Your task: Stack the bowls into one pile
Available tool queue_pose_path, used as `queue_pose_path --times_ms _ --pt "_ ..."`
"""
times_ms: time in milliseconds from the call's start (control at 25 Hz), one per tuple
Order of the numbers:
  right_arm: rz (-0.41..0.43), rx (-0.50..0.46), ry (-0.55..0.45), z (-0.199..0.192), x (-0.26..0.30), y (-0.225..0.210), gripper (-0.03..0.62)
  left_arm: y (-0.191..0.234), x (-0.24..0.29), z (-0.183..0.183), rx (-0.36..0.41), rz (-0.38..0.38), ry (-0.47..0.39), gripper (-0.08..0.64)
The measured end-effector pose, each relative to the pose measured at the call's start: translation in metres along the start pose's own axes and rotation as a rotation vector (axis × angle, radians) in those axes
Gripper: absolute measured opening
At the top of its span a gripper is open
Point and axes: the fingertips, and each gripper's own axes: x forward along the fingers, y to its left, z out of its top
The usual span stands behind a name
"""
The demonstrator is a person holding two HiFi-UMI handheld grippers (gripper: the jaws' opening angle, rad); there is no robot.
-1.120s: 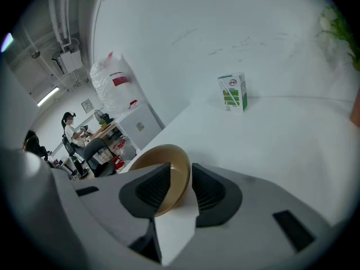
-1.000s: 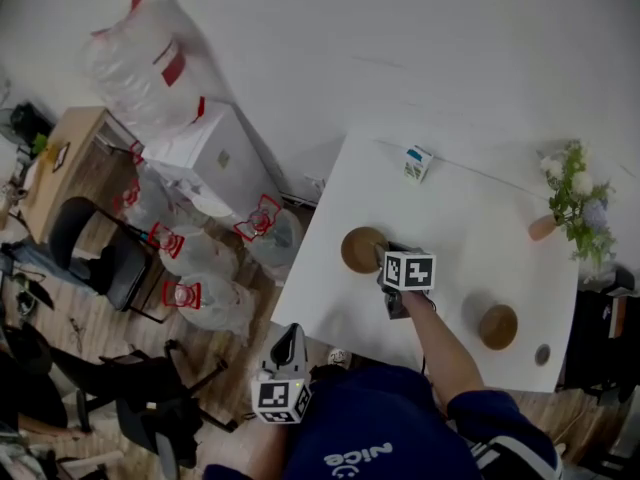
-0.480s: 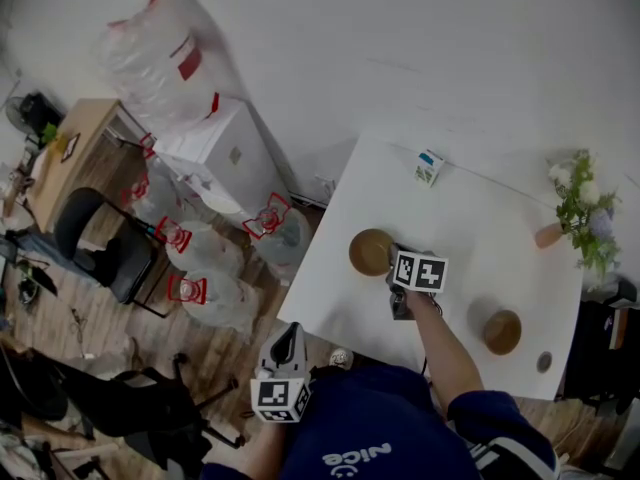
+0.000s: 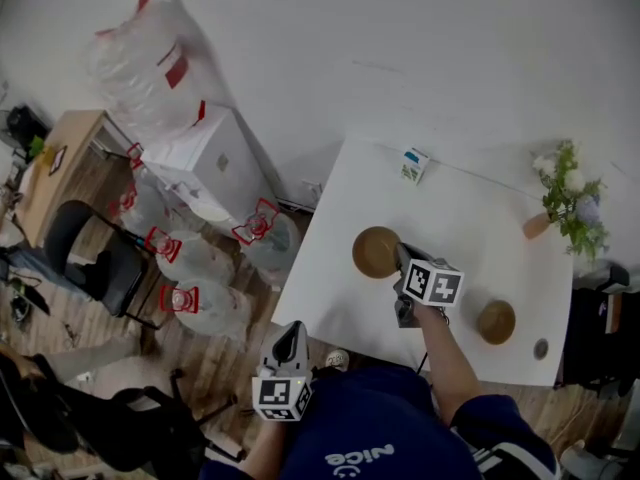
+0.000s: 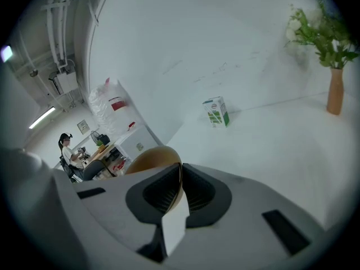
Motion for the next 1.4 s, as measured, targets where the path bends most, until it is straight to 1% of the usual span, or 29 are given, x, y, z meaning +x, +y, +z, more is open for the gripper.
queue_pose_path --times_ms 200,440,720,880,1120,1400 --pt "-0.025 0.023 -0.059 0.005 -0.04 -0.012 0.037 -0.017 0.011 0.003 0.002 -0.084 0.002 0.017" --pt "-0.102 0.032 -0.146 0.012 -0.101 -0.035 0.037 -0.051 0.029 0.004 0.013 -0.215 0.014 0.017" --pt "-0.198 0.056 -0.215 0.011 -0.164 -0.065 0.037 -0.097 0.046 0.002 0.041 -0.371 0.032 0.018" --pt "-0.243 0.073 -0.237 0.006 -0.193 -0.08 0.037 -0.122 0.049 -0.002 0.053 -0.438 0.045 0.018" --pt "-0.315 0.117 -0.279 -0.006 -0.233 -0.101 0.037 -0.149 0.052 -0.005 0.074 -0.52 0.063 0.017" --pt "-0.411 0.179 -0.329 -0.022 -0.275 -0.13 0.037 -0.175 0.052 -0.008 0.098 -0.595 0.062 0.018"
